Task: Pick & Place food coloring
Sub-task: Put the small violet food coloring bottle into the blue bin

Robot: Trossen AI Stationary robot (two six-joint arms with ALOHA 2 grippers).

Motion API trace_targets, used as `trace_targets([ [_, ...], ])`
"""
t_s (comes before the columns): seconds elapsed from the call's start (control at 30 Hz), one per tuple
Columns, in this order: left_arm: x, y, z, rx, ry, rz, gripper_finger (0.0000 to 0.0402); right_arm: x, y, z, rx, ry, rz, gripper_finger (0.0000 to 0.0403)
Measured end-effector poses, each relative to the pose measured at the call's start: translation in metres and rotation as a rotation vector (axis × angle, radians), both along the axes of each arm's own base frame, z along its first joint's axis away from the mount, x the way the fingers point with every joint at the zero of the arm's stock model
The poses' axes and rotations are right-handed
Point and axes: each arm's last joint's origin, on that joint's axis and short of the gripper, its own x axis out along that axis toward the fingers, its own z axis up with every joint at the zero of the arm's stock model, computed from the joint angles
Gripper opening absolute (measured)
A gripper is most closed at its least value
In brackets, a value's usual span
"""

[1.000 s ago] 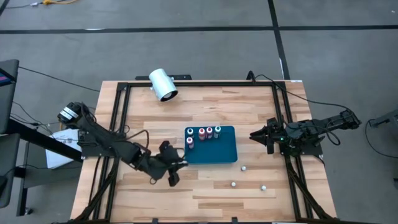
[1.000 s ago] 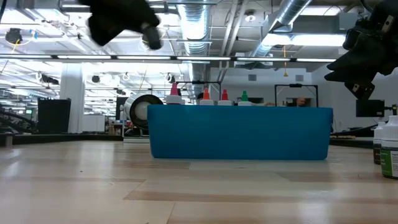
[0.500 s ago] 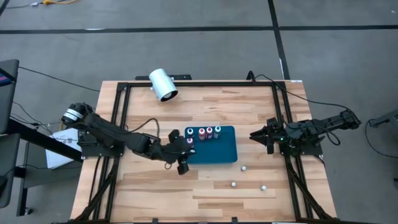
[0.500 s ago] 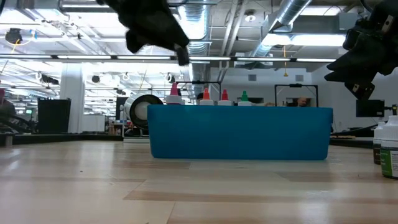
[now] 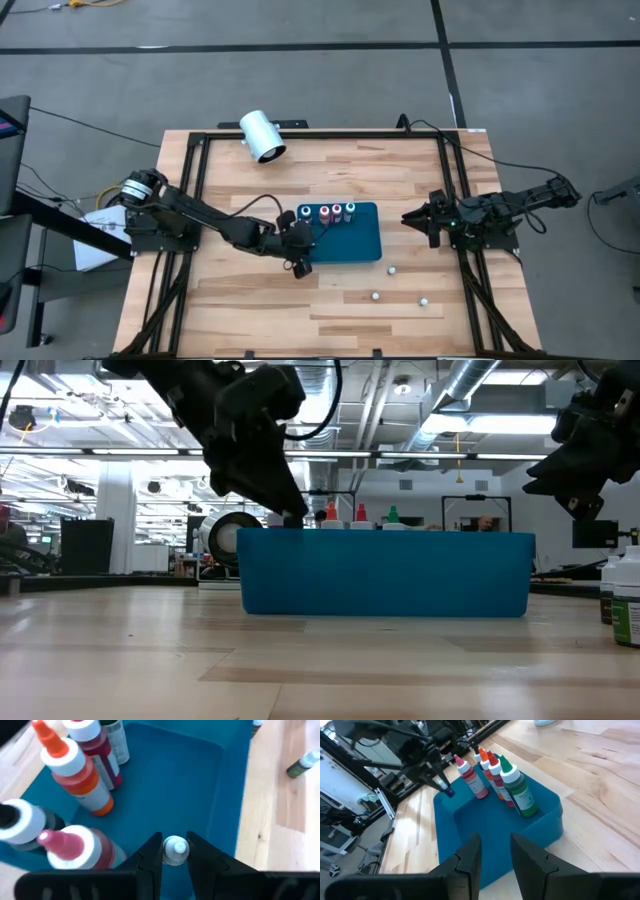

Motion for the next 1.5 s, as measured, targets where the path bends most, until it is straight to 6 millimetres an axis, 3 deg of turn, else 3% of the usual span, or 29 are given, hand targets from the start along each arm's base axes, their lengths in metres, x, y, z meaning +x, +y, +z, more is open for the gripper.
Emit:
trace_targets([
  [0.33, -0.005, 0.001, -0.014, 0.004, 0.126, -0.042, 0.0061, 0.000, 0.000, 0.000, -0.002, 0.004, 0.000, 0.0092],
  [0.97, 0.005, 0.011, -0.027, -0.021, 0.159, -0.111, 0.0062, -0.001, 0.000, -0.002, -0.008, 0.026, 0.000, 0.0092],
  [1.5, 0.006, 0.010, -0.027, -0.039, 0.156, -0.136, 0.0108, -0.001, 0.000, -0.003, -0.009, 0.029, 0.000, 0.0092],
])
